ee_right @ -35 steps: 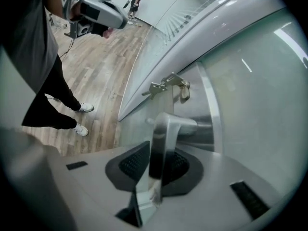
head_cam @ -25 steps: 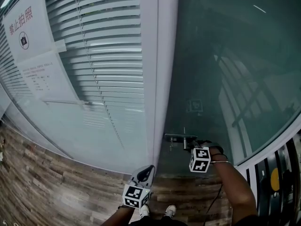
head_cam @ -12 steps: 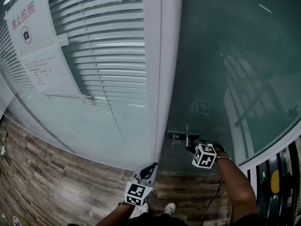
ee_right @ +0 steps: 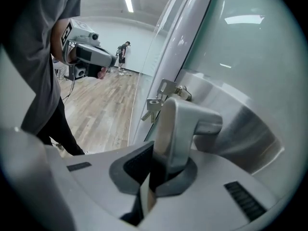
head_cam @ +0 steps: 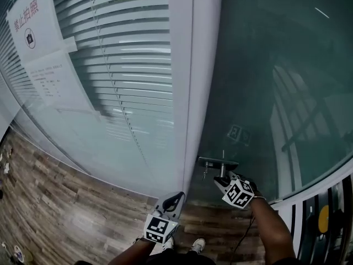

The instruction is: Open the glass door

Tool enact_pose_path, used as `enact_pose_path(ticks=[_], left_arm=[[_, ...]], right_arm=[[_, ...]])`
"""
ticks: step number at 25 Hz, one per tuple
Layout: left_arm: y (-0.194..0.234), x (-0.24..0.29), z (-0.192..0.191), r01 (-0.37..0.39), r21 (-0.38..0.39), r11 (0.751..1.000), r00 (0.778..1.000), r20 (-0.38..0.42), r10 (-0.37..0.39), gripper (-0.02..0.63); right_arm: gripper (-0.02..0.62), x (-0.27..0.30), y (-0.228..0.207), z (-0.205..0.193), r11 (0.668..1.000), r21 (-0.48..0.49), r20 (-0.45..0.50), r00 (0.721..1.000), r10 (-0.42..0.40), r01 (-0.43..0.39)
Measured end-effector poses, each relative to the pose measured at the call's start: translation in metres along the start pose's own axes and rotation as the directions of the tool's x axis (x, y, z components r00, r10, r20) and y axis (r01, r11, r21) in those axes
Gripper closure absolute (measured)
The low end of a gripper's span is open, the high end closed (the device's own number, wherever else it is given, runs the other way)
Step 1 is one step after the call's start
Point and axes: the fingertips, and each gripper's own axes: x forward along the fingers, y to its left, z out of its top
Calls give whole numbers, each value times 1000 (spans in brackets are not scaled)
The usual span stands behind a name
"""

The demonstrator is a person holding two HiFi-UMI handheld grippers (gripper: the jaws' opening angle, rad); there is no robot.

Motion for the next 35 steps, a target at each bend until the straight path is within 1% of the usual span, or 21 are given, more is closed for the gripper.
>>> enact_pose_path(ticks=[3,8,18,21,25,29,33,35], left_arm=[[-5,8,3,6,-1,1000,1000,8,-6,603],[-8,19,4,1,0,1000,1000,8,-1,603],[-24,28,2,-28,8,1000,1000,-5,28,603],[-28,32,3,-45,12,999,999,-5,45,603],[-37,39,6,-85,12,996,996,3,85,603],[-54,50,8,-109,48,993,994,2,109,603],[-61,66,13,-158,23,987,987,23,157,603],[-66,77,16,-162,23,987,986,30,161,603]], right_arm=[[580,2,0,-1,1000,-3,-6,1000,22,-22],[581,8,-14,-5,999,36,-18,1000,2,-1],[581,21,-46,-11,997,74,-44,999,3,0],[581,27,-59,-13,996,92,-51,999,13,-8],[581,34,-73,-17,994,105,-64,997,36,-29],[581,39,-89,-22,993,113,-71,996,47,-39],[581,43,-109,-26,991,130,-63,997,41,-32],[581,44,-119,-30,990,140,-59,998,35,-26]])
